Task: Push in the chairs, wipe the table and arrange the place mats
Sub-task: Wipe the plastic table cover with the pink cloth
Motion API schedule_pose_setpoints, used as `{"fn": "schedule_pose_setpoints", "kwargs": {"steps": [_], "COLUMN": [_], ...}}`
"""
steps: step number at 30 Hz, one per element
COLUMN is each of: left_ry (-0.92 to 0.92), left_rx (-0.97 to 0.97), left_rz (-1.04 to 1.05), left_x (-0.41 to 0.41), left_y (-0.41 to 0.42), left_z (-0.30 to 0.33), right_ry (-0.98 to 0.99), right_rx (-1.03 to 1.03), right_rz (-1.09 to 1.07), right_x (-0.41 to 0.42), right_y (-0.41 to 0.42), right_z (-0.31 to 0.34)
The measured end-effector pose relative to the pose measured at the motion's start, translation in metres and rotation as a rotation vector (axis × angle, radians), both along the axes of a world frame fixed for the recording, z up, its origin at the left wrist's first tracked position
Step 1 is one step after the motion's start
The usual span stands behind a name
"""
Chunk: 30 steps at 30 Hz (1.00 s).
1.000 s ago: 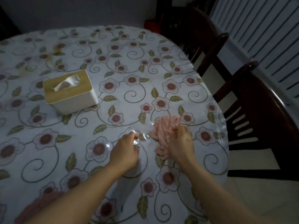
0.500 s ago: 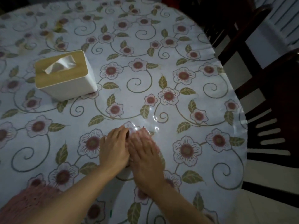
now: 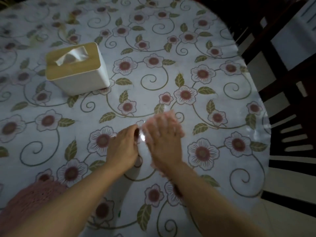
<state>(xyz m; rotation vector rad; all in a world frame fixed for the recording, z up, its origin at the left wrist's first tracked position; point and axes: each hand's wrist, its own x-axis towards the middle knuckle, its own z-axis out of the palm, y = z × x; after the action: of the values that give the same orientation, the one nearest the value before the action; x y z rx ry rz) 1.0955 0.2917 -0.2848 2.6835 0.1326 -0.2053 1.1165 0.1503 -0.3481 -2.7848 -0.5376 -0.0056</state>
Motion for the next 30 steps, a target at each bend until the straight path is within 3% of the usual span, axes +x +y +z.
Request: {"fn": "schedule_pose_setpoints", "kwargs": {"steps": [3, 5, 11, 13, 18, 22, 27, 30], "left_ry": [0.006, 0.013, 0.013, 0.013, 0.109, 0.142, 0.082, 0.097], "left_rx": [0.023, 0.075, 0.095, 0.075, 0.101, 0.116, 0.089, 0.095], "left_rz": [-0.050, -0.097, -0.168, -0.193, -0.209, -0.250, -0.284, -0.297], "left_x": [-0.016, -0.028, -0.076, -0.098, -0.135, -0.153, -0.172, -0.178], "left_y": [0.009, 0.014, 0.024, 0.033, 0.053, 0.060, 0.060, 0.063], "left_z": [0.001, 0.000, -0.003, -0.004, -0.002, 0.000, -0.001, -0.002], "right_ry": [-0.011, -0.046, 0.026, 0.009, -0.065, -0.041, -0.075, 0.026], "right_rx": [0.049, -0.015, -0.118, -0.139, -0.033, -0.103, -0.264, -0.140], "right_rz": [0.301, 0.363, -0.390, -0.432, 0.003, 0.199, -0.279, -0.593], "right_x": [-0.054, -0.077, -0.081, -0.098, -0.201, -0.237, -0.223, -0.214], "right_y": [0.006, -0.024, -0.107, -0.069, 0.050, 0.042, -0.056, -0.051], "right_z": [0.002, 0.000, 0.014, 0.015, 0.004, 0.007, 0.016, 0.023]}}
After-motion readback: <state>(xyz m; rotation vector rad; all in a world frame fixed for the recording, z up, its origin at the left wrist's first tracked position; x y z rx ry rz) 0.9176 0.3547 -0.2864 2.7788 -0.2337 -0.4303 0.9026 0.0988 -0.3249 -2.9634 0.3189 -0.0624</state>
